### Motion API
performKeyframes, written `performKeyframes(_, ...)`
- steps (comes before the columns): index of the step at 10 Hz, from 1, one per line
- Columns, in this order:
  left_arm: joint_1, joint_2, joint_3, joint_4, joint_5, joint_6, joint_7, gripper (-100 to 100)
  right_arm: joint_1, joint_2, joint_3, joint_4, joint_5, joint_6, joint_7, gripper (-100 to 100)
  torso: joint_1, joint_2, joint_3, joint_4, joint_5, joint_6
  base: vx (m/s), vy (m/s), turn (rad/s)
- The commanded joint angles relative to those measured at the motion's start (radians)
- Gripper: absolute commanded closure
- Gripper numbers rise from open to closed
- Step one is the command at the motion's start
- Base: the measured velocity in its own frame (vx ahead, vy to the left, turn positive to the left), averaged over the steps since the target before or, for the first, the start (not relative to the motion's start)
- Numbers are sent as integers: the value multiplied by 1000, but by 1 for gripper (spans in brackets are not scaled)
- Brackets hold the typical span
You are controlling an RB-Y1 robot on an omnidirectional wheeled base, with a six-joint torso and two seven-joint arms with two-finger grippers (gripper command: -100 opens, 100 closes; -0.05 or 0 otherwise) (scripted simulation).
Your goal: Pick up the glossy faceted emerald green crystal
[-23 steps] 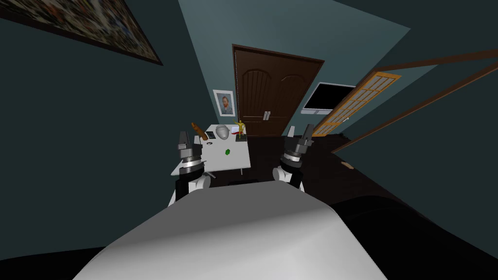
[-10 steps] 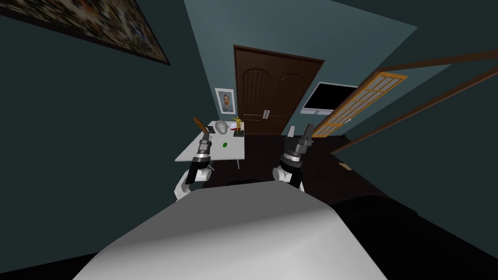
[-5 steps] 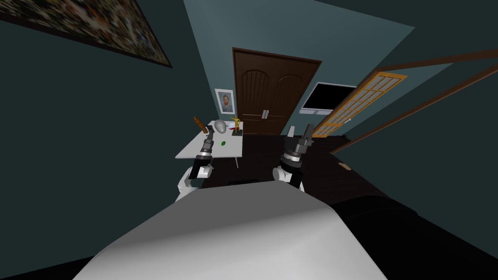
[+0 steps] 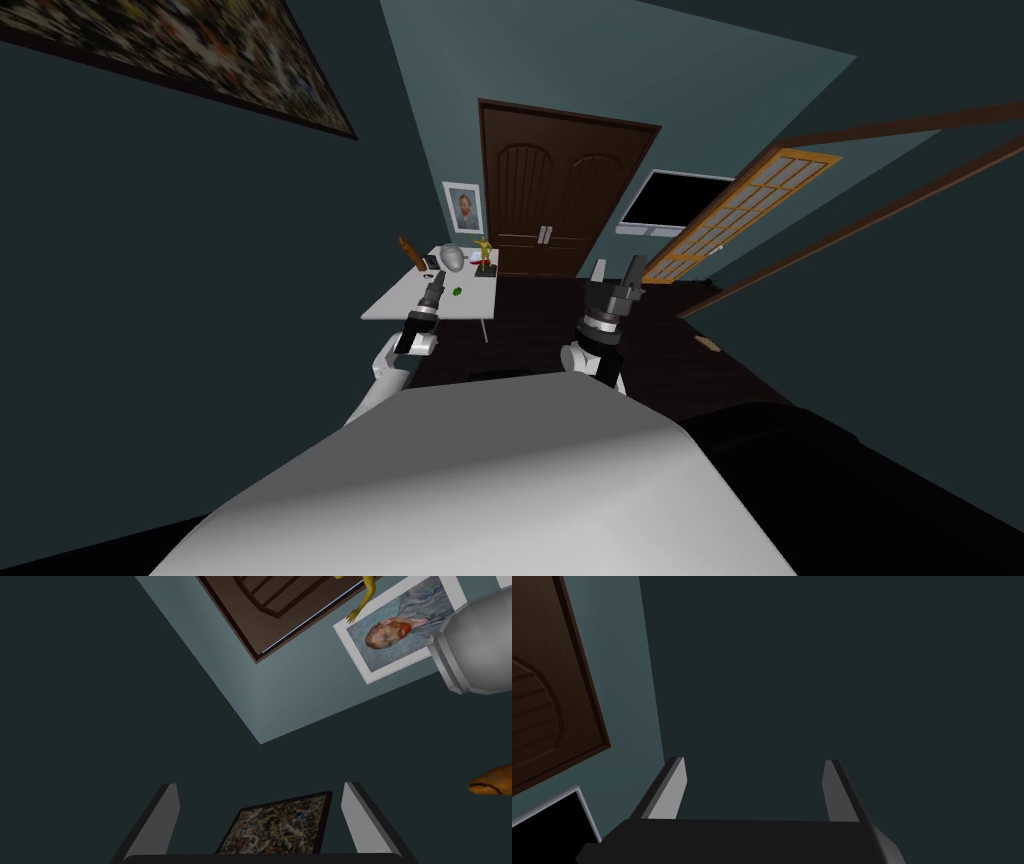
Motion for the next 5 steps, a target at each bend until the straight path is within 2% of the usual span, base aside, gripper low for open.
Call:
performKeyframes(1,-15,5,-2,37,-6,9,-15,-100,0,0,0,0,0,0,0,0,0,0,0,0,0,0,-56,-82,16)
performKeyframes(2,-47,18,-4,74,-14,15,-33,-100,0,0,0,0,0,0,0,0,2,-1,-1,0,0,0,-47,-64,20)
performKeyframes(3,-47,18,-4,87,-14,15,-33,-100,0,0,0,0,0,0,0,0,3,-2,-1,0,0,0,-30,-46,10)
performKeyframes(4,-78,30,-5,123,-24,21,-49,-100,0,0,0,0,0,0,0,0,4,-3,-2,-1,1,0,-17,-42,15)
performKeyframes(5,-78,30,-5,139,-24,21,-49,-100,0,0,0,0,0,0,0,0,5,-4,-2,-1,1,0,-11,-38,11)
